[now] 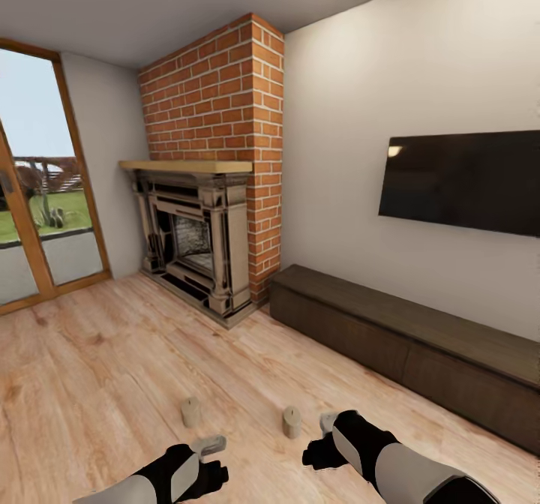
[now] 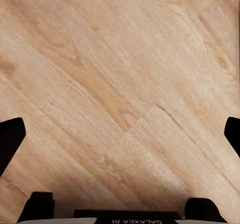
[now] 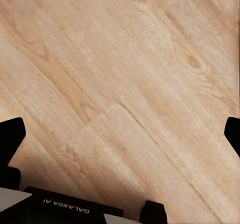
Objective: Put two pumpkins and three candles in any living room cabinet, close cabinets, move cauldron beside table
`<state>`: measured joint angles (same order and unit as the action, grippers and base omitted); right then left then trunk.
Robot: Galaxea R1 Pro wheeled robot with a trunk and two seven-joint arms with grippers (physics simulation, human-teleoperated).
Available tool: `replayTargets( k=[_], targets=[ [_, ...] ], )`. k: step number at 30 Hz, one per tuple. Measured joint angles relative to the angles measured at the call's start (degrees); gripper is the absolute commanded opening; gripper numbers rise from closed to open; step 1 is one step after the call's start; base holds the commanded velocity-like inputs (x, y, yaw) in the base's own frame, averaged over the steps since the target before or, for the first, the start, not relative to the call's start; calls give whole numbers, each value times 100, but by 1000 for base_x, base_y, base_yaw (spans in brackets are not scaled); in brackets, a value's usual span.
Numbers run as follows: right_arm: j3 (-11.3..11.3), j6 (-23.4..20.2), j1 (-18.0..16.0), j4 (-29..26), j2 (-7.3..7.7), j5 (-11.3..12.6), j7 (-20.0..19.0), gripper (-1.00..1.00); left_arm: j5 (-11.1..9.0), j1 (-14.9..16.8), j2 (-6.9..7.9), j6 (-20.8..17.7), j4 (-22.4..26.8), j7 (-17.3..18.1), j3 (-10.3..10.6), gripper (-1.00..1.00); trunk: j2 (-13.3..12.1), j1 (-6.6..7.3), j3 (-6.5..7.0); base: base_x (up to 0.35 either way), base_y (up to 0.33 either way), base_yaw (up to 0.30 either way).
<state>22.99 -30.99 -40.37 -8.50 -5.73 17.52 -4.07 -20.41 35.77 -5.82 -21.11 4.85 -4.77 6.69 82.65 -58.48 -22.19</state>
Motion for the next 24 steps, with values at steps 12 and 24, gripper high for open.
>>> replayTargets(
  k=[12, 24],
  targets=[
    [-4, 6, -1, 2, -1, -1, 13, 100, -13, -1, 1, 15, 2, -1, -4, 100, 0, 0, 38, 305, 207, -151],
    [-9, 2, -1, 2, -4, -1, 13, 100, -17, -4, 1, 23, 2, -1, -4, 100, 0, -1, 38, 269, 242, -2]
  ],
)
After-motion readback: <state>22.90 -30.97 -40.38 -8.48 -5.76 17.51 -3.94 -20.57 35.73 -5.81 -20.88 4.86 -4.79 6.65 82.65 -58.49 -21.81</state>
